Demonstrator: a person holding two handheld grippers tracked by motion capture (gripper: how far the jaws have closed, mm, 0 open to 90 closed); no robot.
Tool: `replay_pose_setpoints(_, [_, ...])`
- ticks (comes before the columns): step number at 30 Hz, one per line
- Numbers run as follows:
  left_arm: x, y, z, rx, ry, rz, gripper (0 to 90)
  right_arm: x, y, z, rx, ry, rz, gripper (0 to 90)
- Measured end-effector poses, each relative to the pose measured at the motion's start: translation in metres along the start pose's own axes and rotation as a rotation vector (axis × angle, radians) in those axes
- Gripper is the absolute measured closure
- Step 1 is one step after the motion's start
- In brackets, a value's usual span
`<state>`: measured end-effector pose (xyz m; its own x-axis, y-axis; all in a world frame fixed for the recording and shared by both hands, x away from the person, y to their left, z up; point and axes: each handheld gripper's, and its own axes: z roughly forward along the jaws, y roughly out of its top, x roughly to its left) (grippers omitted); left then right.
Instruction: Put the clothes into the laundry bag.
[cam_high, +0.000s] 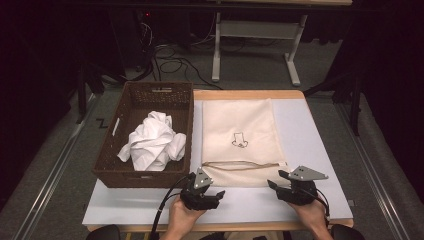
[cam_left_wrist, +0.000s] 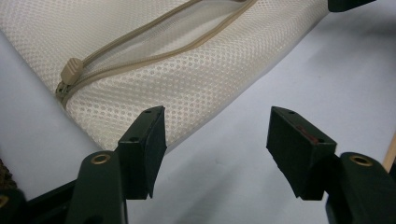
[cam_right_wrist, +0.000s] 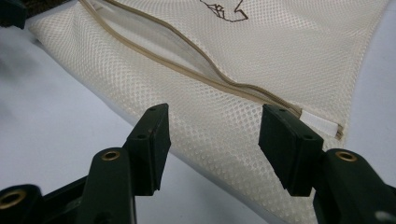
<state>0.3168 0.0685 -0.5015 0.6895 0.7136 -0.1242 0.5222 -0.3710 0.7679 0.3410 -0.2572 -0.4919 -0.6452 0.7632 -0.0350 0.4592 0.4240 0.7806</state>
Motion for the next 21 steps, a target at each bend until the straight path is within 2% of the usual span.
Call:
replay_pose_setpoints(11, [0.0004,0.0002,-0.0017,0.001,-0.001,0.005,37.3,-0.0003,-0.0004,0.0014,0.007,0.001,0.0,43.8])
replay_pose_setpoints(12, [0.0008,0.0004,-0.0017,-0.001,-0.001,0.003,37.3,-0.0004,-0.0003,0.0022,0.021,0.003,-0.004,43.8])
replay_pose_setpoints(17, [-0.0014,-0.0002,0.0025,0.015,-0.005,0.004,36.9,-0.0018,-0.0002,0.0001,0.012,0.006,0.0,43.8])
replay_pose_setpoints(19, [-0.0045,0.0004,0.005,0.023,0.032,0.008,35.8,-0.0019,-0.0002,-0.0001,0.008,0.007,0.003,43.8])
replay_pose_setpoints(20, [-0.0045,0.0004,0.005,0.023,0.032,0.008,35.6,-0.0019,-0.0002,-0.0001,0.008,0.007,0.003,43.8])
replay_pose_setpoints(21, [-0.0049,0.0023,0.006,0.031,0.058,0.003,35.6,-0.0023,-0.0003,0.0001,0.01,0.009,0.001,43.8])
